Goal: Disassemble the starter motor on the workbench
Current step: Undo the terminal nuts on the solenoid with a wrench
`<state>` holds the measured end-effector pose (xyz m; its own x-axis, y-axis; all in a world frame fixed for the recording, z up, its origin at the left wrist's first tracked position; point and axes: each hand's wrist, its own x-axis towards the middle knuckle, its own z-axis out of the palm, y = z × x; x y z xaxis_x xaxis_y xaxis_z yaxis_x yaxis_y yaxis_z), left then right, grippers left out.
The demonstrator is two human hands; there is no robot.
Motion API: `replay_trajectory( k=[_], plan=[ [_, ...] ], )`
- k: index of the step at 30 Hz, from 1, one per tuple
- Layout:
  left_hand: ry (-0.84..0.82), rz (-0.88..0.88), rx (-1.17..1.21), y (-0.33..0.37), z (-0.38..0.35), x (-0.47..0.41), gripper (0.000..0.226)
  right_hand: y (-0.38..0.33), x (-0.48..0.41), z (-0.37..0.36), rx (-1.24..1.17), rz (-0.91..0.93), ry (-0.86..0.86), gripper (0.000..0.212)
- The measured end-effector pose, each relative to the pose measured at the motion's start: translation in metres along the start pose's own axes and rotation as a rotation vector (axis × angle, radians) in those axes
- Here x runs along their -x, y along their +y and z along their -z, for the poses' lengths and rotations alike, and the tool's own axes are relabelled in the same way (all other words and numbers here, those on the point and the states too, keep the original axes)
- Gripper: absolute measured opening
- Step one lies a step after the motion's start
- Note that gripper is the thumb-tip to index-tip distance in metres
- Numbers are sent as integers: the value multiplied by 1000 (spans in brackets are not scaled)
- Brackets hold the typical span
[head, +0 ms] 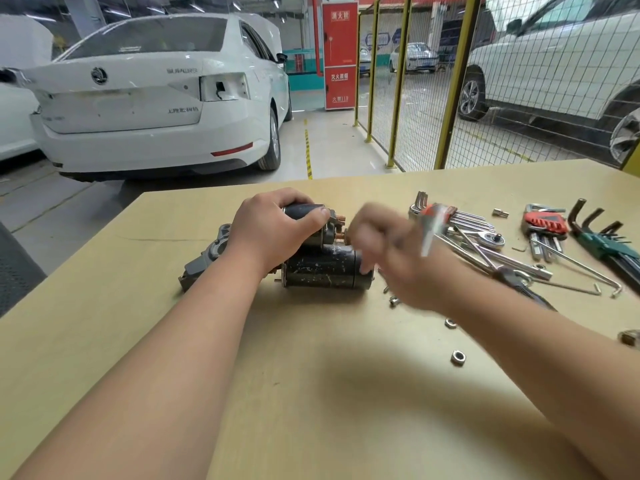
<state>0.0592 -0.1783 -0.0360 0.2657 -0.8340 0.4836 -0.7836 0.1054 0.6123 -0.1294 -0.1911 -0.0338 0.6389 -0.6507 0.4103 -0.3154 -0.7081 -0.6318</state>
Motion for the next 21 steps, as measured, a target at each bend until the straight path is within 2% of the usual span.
replay_trajectory(
  k=[1,2,3,4,7,9,11,12,15,16,18,19,21],
  plan=[
    [0,3,0,0,0,-1,35,5,14,-10,300,89,-107,19],
    [-2,1,-1,0,0,-2,36,10,27,-17,495,265,-150,15],
    [-5,-3,-1,0,0,-3,36,17,38,-19,608,419,-171,13],
    [-7,-4,0,0,0,-4,36,20,44,-17,613,487,-182,14],
    [-10,2,3,-1,1,-4,36,21,43,-2,292,477,-46,17],
    [-10,5,2,0,1,-4,37,16,37,1,46,384,83,17],
    [-10,4,-3,0,1,-4,36,13,33,0,-11,346,104,16],
    [-10,4,-7,0,1,-4,36,12,32,1,86,405,65,15],
    [-13,2,-19,-1,0,-5,34,14,37,0,625,695,-59,18],
    [-13,2,-23,-1,0,-5,34,14,40,-1,705,711,-81,18],
    [-9,5,-23,-1,1,-6,33,10,43,0,644,606,-31,13],
    [-8,7,-18,-1,0,-6,34,6,40,3,574,471,51,12],
    [-8,2,-18,-1,0,-5,35,0,22,12,327,110,225,23]
  ],
)
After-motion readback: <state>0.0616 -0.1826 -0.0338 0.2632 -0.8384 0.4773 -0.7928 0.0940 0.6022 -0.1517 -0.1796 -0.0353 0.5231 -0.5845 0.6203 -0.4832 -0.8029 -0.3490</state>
